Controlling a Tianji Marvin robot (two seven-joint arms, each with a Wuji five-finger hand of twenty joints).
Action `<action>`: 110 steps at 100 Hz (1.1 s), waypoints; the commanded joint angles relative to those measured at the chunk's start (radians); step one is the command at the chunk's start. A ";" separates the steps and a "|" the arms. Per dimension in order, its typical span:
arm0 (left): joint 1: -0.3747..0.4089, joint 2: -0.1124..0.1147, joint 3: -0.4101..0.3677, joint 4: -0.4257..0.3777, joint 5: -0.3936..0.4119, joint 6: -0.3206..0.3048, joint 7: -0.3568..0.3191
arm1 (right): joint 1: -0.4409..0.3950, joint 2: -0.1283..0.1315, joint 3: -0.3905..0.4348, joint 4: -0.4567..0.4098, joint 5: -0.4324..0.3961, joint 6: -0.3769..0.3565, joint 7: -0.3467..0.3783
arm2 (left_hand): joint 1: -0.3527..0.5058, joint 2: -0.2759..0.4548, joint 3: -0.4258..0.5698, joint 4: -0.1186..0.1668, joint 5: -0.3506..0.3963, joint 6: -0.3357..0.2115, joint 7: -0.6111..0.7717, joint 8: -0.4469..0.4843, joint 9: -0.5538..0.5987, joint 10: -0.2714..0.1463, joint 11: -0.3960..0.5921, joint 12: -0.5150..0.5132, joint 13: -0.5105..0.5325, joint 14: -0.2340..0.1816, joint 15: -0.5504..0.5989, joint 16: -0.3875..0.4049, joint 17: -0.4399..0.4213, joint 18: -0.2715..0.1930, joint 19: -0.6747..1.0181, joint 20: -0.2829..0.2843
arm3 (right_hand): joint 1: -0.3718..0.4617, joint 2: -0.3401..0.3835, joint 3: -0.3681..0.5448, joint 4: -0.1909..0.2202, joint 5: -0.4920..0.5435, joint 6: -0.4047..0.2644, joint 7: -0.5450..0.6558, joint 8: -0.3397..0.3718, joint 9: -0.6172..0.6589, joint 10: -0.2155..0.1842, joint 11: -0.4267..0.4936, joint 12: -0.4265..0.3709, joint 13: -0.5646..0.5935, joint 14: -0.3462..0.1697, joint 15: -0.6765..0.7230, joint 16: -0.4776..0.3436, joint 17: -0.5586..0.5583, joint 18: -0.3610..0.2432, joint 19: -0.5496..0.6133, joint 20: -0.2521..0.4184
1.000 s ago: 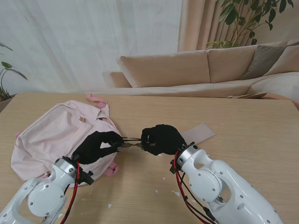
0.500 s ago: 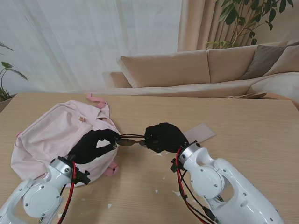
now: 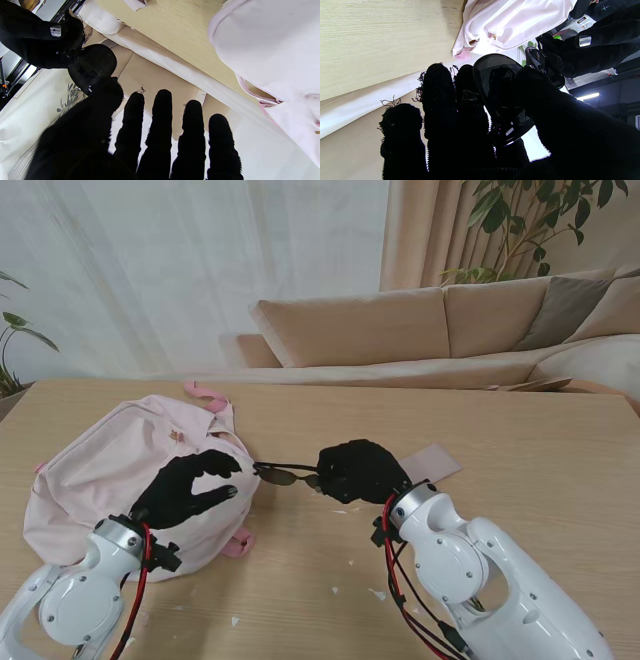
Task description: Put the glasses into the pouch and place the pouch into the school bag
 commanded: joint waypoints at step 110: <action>-0.070 0.019 0.137 -0.028 0.103 0.064 -0.085 | 0.074 0.006 -0.115 0.059 -0.048 -0.048 0.026 | 0.125 0.002 0.049 -0.007 -0.031 0.108 -0.047 -0.057 0.017 -0.009 -0.047 -0.087 0.092 -0.007 -0.068 -0.078 0.090 0.014 0.032 0.031 | 0.041 0.032 0.075 0.004 0.036 -0.060 0.039 0.020 0.039 -0.008 0.025 0.016 0.013 -0.030 0.032 0.021 0.001 0.003 0.041 -0.008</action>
